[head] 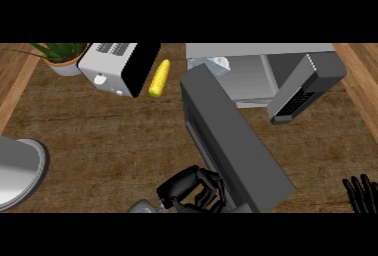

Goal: Pick up the milk, place it into the microwave and close the microwave

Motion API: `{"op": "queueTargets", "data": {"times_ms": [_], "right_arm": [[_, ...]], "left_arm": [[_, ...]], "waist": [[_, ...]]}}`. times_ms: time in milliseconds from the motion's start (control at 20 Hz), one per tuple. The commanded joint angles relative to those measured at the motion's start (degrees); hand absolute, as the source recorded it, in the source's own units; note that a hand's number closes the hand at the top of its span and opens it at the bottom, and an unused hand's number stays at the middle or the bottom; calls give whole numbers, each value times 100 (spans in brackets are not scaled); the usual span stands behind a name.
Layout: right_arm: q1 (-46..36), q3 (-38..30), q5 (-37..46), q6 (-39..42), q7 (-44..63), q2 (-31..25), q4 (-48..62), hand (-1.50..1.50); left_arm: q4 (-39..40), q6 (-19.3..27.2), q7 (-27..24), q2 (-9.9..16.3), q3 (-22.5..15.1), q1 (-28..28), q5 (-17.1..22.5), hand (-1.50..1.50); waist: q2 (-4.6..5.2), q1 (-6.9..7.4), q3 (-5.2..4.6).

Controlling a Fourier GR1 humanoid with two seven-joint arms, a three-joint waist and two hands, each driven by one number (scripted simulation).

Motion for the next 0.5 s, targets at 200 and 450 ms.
{"op": "queueTargets", "data": {"times_ms": [200,450], "right_arm": [[219,485,-715,537,737,-140,-1539,-150],[289,499,-958,600,1069,-432,-2160,-150]], "left_arm": [[286,1710,281,-33,-1735,-678,934,150],[316,2641,431,-29,-2061,-1274,1479,150]], "waist": [[51,-150,-8],[77,-332,-11]]}}
